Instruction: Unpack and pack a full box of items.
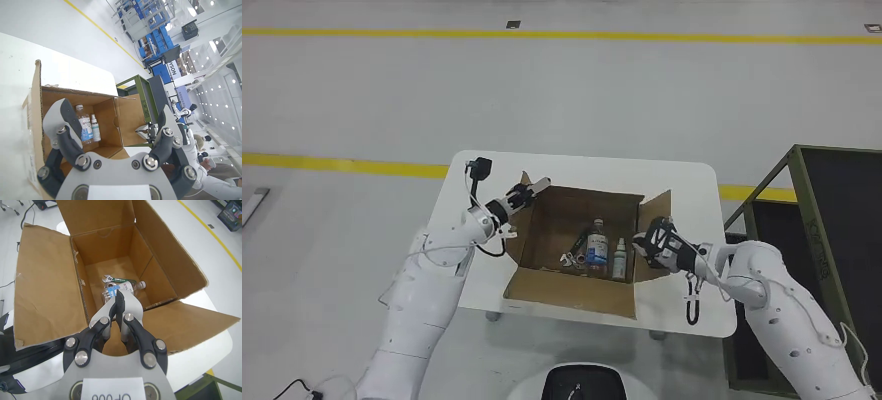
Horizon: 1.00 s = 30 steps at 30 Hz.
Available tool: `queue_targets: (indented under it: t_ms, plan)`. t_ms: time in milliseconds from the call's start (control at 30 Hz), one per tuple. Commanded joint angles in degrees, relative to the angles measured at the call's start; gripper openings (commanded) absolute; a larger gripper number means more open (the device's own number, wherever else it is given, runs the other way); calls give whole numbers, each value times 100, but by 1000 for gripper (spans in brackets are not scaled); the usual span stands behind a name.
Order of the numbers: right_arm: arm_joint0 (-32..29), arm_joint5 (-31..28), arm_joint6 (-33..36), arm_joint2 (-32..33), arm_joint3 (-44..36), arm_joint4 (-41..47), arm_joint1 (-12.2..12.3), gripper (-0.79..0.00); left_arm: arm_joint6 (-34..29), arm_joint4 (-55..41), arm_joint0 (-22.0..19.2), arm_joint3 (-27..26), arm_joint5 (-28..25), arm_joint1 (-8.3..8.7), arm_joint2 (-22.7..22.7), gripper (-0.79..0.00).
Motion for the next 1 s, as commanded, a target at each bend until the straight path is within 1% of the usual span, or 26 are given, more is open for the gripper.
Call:
queue_targets:
  t_ms: [0, 200, 367, 667, 967]
  plan:
    - [-222, 56, -48, 185, -99, -43, 40, -785, 15, -12, -23, 36, -14, 2, 29, 0]
    - [-847, 99, -428, 595, -138, -367, 138, -785, 77, -5, -89, 152, -30, 12, 99, 0]
    - [-1082, 205, -855, 718, 99, -620, 163, -785, 113, -10, -133, 206, -29, 23, 135, 0]
    - [-1051, 304, -1486, 501, 677, -792, 115, -785, 177, -9, -191, 253, -7, 42, 199, 0]
    - [-972, 342, -1813, 412, 956, -685, 78, -785, 233, 2, -209, 275, 50, 67, 232, 0]
